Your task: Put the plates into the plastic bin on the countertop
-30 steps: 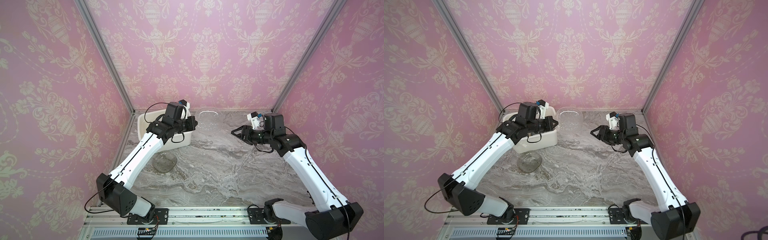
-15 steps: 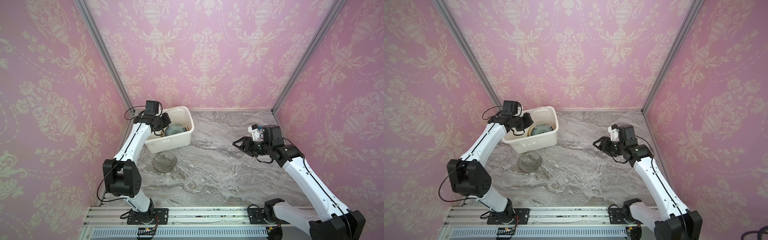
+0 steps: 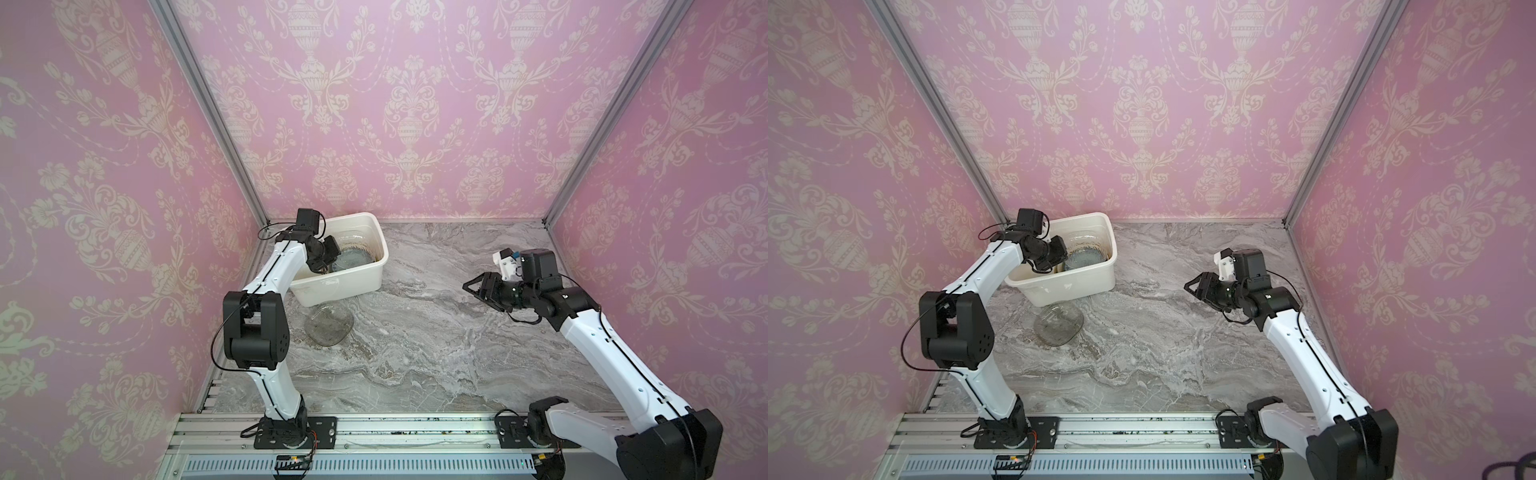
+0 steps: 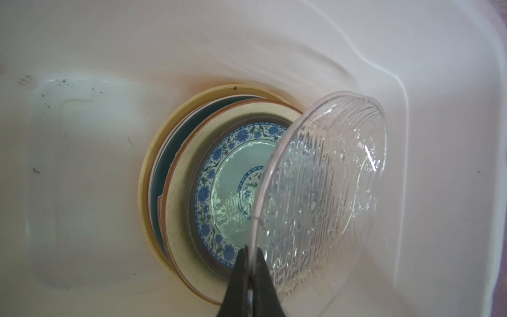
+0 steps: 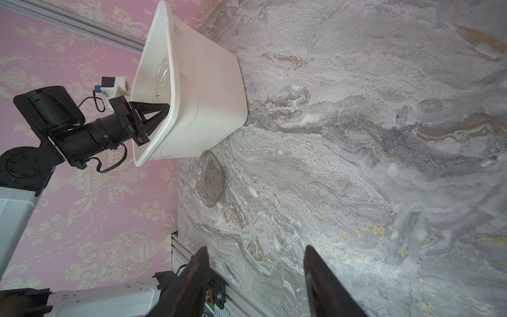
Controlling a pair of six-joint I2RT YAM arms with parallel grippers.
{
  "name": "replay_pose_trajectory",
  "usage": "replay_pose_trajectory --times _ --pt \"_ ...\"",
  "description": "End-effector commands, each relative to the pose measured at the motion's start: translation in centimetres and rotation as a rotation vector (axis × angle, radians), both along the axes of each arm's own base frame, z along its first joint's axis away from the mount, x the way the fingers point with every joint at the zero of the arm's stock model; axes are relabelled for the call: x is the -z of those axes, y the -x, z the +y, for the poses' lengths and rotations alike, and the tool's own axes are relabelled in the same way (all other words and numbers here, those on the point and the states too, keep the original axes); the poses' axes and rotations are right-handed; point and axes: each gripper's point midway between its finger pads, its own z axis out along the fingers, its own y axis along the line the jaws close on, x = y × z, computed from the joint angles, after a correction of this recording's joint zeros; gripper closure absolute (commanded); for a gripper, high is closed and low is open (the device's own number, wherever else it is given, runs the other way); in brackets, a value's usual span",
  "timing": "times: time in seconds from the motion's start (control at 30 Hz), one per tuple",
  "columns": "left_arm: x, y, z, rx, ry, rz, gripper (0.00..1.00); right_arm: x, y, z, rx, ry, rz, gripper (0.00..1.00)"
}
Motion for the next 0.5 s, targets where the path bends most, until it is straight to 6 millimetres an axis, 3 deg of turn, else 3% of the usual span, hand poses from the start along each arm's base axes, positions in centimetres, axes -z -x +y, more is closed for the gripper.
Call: replay_pose_trajectory --times 0.0,0.47 --pt "0.2 -0.8 0.2 0.021 0.005 -0.014 1.0 0.1 -0.2 0.0 0.008 -0.014 0.01 0.45" --pt "3.3 -0.7 0.8 0.011 -0.005 0.039 0.83 -0.5 -0.8 0.1 0.009 -0.009 0.007 0.45"
